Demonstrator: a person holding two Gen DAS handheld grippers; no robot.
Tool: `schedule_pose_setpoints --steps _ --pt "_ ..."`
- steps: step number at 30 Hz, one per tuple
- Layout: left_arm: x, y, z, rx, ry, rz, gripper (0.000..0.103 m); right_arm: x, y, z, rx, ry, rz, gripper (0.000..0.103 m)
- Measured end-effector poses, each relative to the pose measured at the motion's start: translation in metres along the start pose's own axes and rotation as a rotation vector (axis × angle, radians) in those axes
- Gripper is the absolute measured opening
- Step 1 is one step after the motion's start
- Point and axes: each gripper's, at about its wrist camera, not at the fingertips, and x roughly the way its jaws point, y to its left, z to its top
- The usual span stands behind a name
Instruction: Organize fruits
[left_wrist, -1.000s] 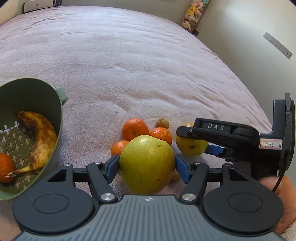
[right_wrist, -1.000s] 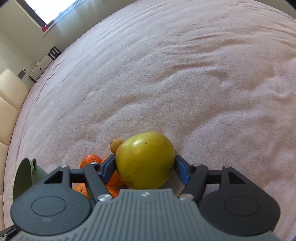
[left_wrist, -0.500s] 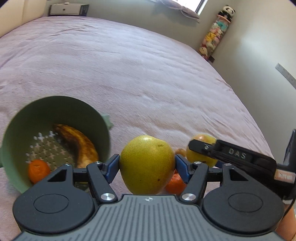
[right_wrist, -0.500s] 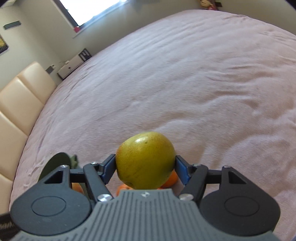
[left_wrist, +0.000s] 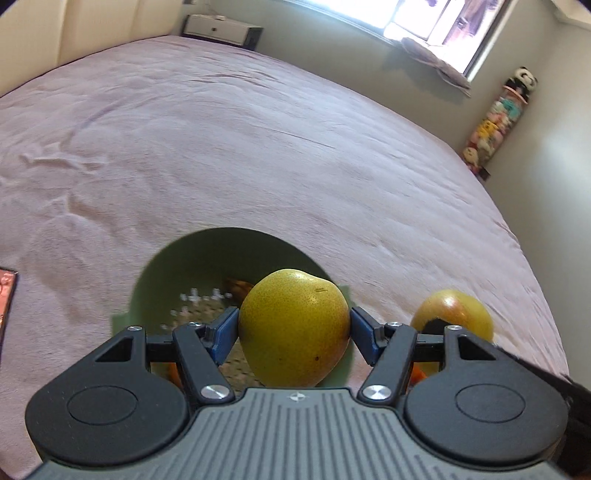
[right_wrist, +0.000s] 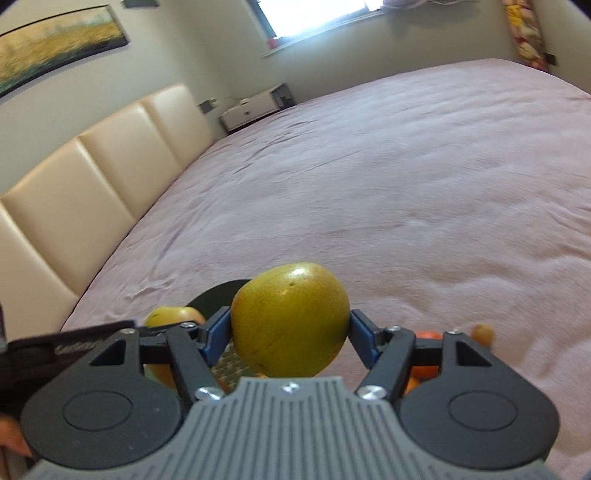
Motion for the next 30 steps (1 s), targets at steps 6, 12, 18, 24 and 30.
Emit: schedule_pose_setpoints --steps 6,12,18,24,30 --pt "0.004 0.034 0.009 -0.087 0.012 0.061 0.074 0.024 0.032 -0.003 -0.117 0.066 0.052 0.065" --pt "0.016 0.050 0.012 -0.153 0.030 0.068 0.074 0.066 0.050 -0.006 -0.207 0.162 0.069 0.065" --pt "0.031 0.056 0.014 -0.156 0.044 0.093 0.074 0.096 0.066 -0.010 -0.343 0.229 0.078 0.065" --pt "0.044 0.050 0.016 -0.092 0.056 0.159 0.074 0.120 0.071 -0.016 -0.445 0.285 0.069 0.065" --pt "0.057 0.050 0.016 -0.059 0.080 0.187 0.074 0.134 0.069 -0.020 -0.495 0.323 0.062 0.065"
